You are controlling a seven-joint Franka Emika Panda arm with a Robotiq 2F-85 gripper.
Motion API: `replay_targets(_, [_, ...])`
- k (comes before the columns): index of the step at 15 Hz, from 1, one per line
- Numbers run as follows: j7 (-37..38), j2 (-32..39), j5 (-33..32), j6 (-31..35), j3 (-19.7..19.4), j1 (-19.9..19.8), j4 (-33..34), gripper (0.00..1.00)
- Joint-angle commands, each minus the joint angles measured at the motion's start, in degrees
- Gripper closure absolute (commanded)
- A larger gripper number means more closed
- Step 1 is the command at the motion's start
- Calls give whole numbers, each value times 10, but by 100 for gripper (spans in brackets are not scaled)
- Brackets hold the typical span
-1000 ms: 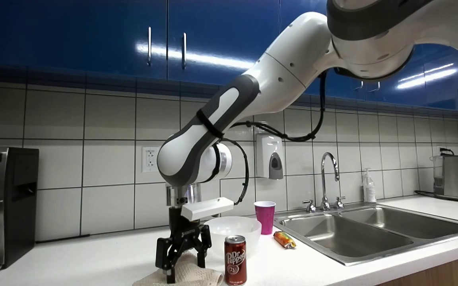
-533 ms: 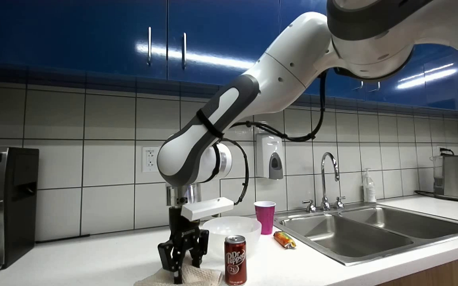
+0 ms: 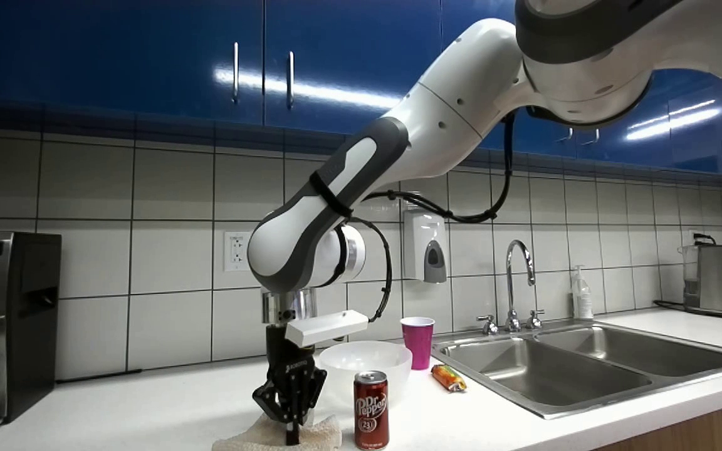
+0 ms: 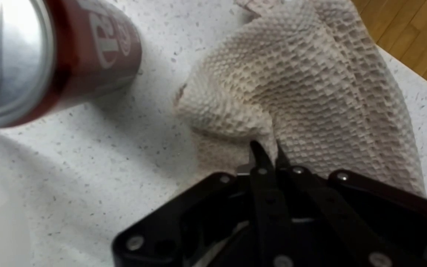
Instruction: Put the towel in the bowl
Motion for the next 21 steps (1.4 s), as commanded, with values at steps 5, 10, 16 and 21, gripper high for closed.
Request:
replay_targets(5, [-16, -2, 1, -15, -2, 3, 13, 99])
replay_targets(10, [-19, -22, 0, -5, 0, 2, 9, 99])
replay_targets(16, [-20, -42, -1, 1, 0, 3, 11, 99])
replay_targets(21, [-21, -68, 0, 14, 2, 1, 7, 99])
